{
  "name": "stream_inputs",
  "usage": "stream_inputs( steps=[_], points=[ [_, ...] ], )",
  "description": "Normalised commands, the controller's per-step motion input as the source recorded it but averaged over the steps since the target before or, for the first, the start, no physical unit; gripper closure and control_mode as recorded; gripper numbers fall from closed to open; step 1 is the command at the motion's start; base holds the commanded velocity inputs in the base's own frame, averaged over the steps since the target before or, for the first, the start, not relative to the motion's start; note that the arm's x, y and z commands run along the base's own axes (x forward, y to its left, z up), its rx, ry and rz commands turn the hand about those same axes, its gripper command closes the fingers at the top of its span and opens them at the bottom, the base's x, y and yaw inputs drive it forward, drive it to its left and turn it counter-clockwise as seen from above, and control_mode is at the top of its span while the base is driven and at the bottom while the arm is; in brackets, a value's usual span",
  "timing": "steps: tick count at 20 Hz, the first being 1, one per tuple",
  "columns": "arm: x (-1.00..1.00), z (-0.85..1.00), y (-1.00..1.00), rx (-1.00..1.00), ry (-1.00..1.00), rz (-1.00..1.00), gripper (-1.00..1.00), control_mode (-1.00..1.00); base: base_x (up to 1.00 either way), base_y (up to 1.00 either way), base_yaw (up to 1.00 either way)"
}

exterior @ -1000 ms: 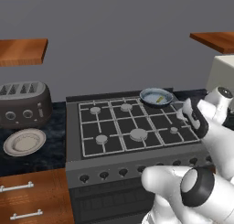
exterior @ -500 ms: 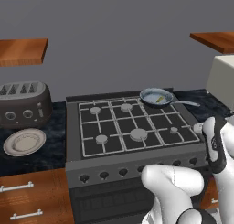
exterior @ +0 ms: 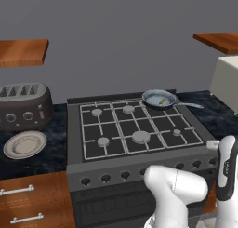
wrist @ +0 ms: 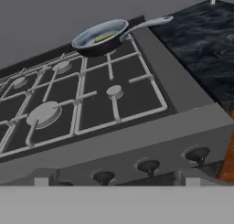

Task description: Pick up the butter stick and place it in the pan. Then turn on the burner for the pan.

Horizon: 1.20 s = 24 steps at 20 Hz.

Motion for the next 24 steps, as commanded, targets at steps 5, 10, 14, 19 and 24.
stream_inputs(
  steps=[5,10,14,19,24],
  points=[
    [-0.22,-0.39,0.0,-0.03,-0.16,0.0,-1.0,-1.0,0.0,0.0,0.0],
    [-0.03,-0.51,0.0,-0.07,-0.17,0.01,-1.0,-1.0,0.0,0.0,0.0],
    [0.0,-0.57,0.0,-0.09,-0.16,0.03,-1.0,-1.0,0.0,0.0,0.0],
    [0.0,-0.43,0.0,-0.09,-0.16,0.01,-1.0,-1.0,0.0,0.0,0.0],
    [0.0,-0.28,0.0,-0.02,-0.14,0.03,-1.0,-1.0,0.0,0.0,0.0]
  ],
)
